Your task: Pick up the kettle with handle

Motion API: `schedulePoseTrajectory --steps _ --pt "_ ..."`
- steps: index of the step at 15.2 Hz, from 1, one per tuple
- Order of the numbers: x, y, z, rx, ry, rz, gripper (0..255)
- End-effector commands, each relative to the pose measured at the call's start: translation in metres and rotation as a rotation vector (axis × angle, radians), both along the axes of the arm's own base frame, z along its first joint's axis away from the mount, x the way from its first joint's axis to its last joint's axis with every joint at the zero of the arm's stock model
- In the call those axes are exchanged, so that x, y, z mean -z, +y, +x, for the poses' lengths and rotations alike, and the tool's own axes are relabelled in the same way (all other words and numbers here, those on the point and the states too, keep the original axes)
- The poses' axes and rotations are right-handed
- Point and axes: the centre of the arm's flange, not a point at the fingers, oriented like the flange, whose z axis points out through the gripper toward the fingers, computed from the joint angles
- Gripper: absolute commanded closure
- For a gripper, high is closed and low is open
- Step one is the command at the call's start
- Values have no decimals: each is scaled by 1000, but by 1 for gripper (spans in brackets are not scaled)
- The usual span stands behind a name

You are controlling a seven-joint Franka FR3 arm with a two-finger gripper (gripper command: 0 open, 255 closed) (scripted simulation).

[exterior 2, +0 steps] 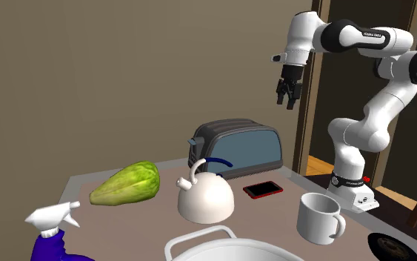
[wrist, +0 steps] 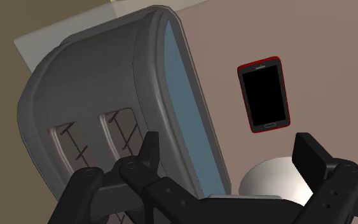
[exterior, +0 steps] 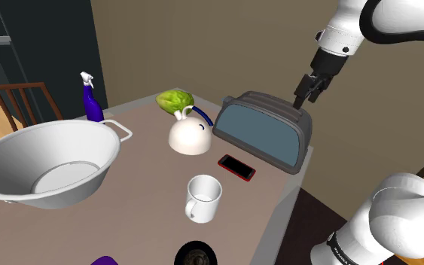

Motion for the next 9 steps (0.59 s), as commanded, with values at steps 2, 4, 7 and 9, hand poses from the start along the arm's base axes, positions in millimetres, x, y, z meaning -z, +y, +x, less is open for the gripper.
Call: schedulePoseTrajectory --steps 2,4,7,9 --pt "3 4 13 -10 4 -1 0" --pt "9 11 38 -29 12 -4 0" --pt "19 23 76 -57 24 -8 0" --pt "26 32 101 -76 32 -10 0"
